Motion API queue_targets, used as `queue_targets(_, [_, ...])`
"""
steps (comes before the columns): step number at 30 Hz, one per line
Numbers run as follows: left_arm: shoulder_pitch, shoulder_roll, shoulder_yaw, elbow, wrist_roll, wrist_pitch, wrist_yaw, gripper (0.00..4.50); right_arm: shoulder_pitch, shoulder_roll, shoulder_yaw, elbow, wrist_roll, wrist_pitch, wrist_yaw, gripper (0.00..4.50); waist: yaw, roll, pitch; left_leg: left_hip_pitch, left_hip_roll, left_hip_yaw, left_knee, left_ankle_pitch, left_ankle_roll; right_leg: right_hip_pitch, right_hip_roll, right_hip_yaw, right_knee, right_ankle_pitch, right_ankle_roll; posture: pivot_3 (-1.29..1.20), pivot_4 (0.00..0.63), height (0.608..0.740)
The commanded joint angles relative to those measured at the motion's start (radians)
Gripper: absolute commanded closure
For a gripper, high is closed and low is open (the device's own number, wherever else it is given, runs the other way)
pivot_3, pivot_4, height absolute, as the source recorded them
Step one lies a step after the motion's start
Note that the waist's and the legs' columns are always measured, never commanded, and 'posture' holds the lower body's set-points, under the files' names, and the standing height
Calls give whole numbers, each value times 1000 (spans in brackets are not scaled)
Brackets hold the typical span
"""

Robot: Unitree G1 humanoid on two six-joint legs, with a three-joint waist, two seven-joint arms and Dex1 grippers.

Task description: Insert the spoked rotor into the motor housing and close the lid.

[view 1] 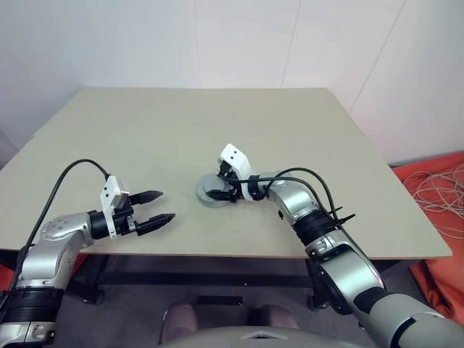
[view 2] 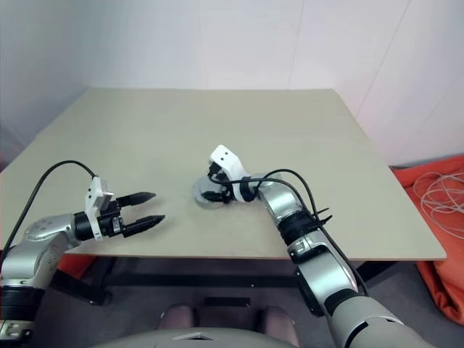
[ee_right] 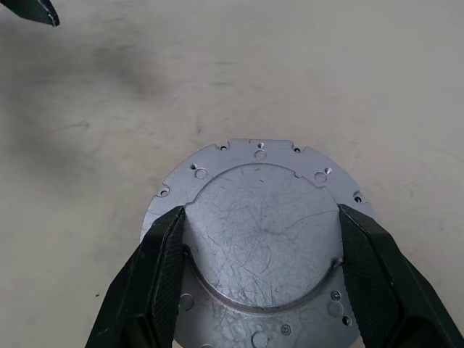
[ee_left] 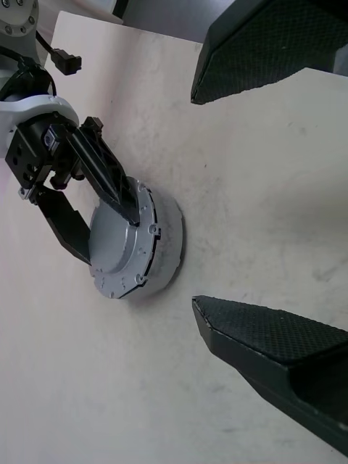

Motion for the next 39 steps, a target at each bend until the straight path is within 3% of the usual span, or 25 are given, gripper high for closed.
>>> queue_targets(1, [-16,19,16,-18,-8,-1,-6,0,34,-38,36,54,-46,87,-1,1391,1,0,0,0,0,0,0,0,0,0,0,0,0,0,0,0,0,740])
queue_targets(14, [37,38,31,-42,-23,16,-19,0,40,2,-33,-21,1,-24,-51,1391,1,0,1,-3,0,0,0,0,0,-4,-1,0,0,0,0,0,0,740])
queue_targets(24, [39,33,29,-48,-25,20,-16,0,50,-9,-53,-103,19,-20,-67,1391,0,1,1,-8,0,0,-1,0,0,-9,0,0,1,0,0,0,0,740])
queue_targets(31, [32,28,24,-46,-25,19,-14,0,56,-8,-71,-124,35,-22,-73,1391,0,0,1,-20,0,1,-1,0,0,-20,0,1,4,0,0,0,0,740])
queue_targets(39, [32,29,24,-46,-25,19,-16,0,64,-17,-76,-155,47,-8,-65,1391,0,0,1,-22,0,1,-1,-1,0,-21,0,1,5,0,-1,0,0,740])
